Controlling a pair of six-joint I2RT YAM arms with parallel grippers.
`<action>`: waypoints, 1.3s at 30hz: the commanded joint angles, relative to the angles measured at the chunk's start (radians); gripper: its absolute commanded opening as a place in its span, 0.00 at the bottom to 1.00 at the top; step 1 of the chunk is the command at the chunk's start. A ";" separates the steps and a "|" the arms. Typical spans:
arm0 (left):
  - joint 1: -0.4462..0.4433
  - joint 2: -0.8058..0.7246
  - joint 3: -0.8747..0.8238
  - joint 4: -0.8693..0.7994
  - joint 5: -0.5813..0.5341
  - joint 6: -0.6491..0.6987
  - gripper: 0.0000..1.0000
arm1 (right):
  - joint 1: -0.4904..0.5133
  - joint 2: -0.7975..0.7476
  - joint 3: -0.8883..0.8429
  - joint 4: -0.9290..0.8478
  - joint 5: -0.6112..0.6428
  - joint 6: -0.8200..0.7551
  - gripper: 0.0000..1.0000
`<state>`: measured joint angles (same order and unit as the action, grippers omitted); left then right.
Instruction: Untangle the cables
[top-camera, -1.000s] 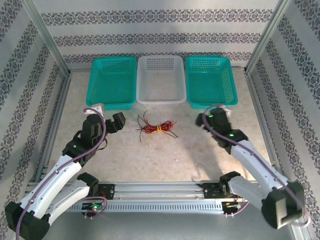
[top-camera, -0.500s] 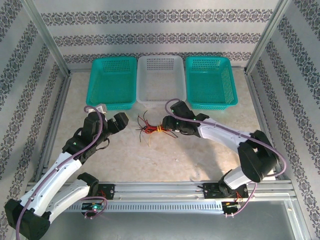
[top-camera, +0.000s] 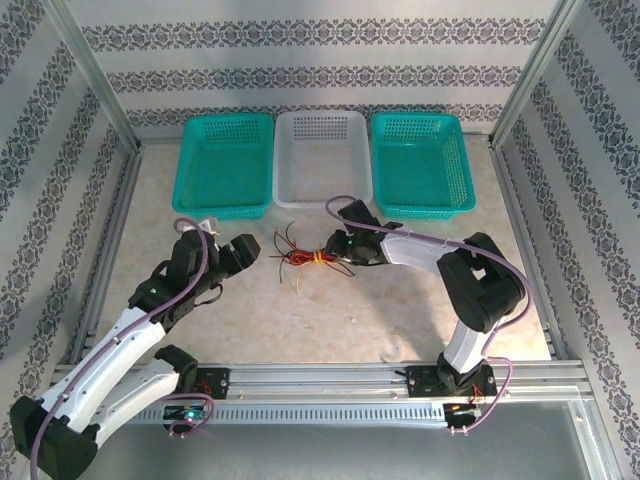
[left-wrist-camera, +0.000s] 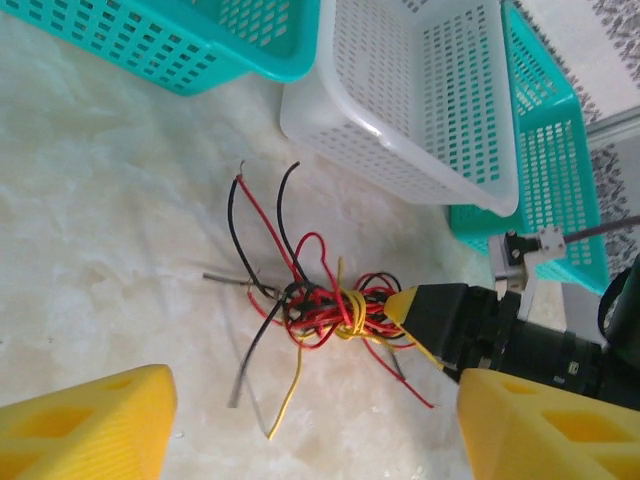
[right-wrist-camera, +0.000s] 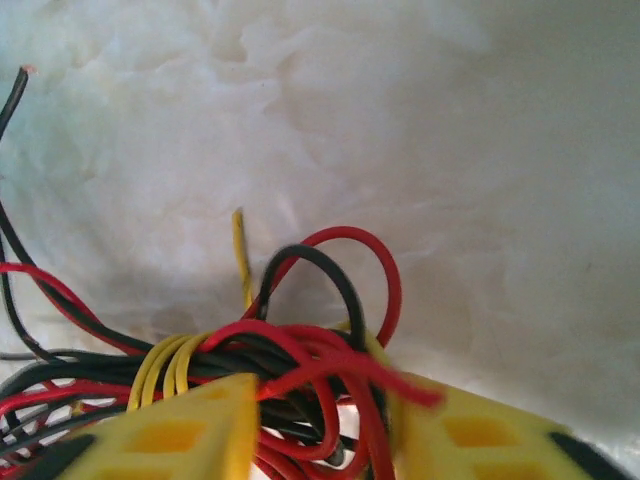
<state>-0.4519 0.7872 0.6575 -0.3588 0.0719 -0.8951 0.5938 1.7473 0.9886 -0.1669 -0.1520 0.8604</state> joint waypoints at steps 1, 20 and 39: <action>-0.013 0.004 0.011 0.025 0.018 -0.001 0.79 | 0.004 0.005 0.015 0.027 -0.039 0.014 0.18; -0.079 0.029 0.135 0.261 0.174 -0.230 0.99 | 0.196 -0.592 -0.024 0.135 0.357 -0.189 0.00; -0.154 0.171 0.094 0.554 0.157 -0.390 0.99 | 0.351 -0.688 -0.011 0.262 0.455 -0.207 0.00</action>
<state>-0.5941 0.9642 0.7612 0.1093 0.2424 -1.2373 0.9257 1.1004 0.9752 -0.0040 0.2882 0.6544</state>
